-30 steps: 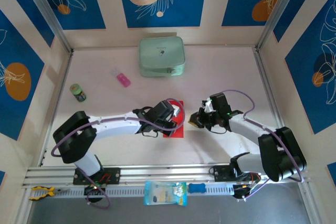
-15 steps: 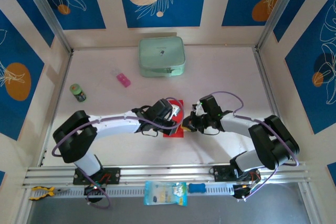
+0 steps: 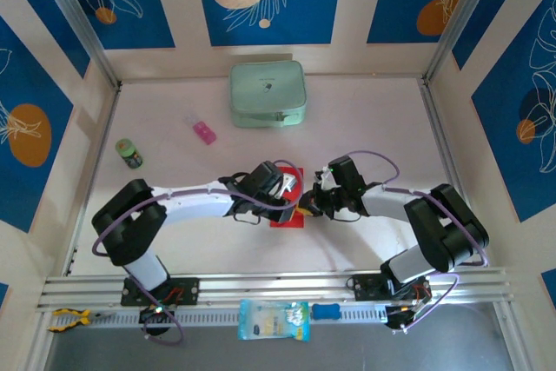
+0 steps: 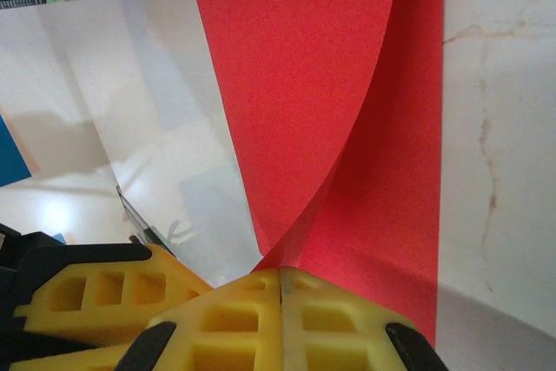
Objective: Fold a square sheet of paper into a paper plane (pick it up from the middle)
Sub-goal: Fold the triangle a second time at the center of the table.
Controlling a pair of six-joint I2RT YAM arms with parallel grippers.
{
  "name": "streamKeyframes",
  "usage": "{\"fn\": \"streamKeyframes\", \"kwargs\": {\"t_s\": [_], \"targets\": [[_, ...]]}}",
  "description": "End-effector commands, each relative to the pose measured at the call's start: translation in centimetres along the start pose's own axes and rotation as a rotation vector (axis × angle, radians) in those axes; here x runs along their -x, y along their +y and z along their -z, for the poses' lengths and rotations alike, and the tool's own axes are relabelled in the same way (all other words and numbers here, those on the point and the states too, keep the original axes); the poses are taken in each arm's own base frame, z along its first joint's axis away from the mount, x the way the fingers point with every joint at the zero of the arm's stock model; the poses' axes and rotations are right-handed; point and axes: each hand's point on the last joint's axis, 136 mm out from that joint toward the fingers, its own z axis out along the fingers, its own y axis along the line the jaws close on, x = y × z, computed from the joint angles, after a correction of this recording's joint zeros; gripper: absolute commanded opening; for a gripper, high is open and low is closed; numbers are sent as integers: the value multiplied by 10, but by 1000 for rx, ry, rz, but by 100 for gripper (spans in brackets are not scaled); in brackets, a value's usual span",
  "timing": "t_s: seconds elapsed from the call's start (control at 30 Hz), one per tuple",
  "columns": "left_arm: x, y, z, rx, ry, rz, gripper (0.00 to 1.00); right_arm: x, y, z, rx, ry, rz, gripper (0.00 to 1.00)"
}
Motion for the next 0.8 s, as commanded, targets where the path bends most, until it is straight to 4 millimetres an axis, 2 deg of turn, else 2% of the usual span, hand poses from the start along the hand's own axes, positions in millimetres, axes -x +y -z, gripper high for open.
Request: {"fn": "streamKeyframes", "kwargs": {"t_s": [0.0,0.13,0.3,0.47,0.6,0.77], "targets": [[10,-4,-1,-33,-7,-13,12,0,8,0,26,16,1,2],[11,-5,-3,-44,-4,-16,14,0,9,1,27,15,0,2],[14,-1,-3,-32,-14,-24,10,-1,8,2,29,14,-3,2],[19,-1,1,-35,-29,-27,1,-3,2,6,4,-5,-18,2],[23,-2,3,-44,-35,-22,6,-4,-4,8,-42,-25,-18,2],[26,-4,4,-54,-51,-30,15,-2,3,7,-14,-22,-9,2]]}}
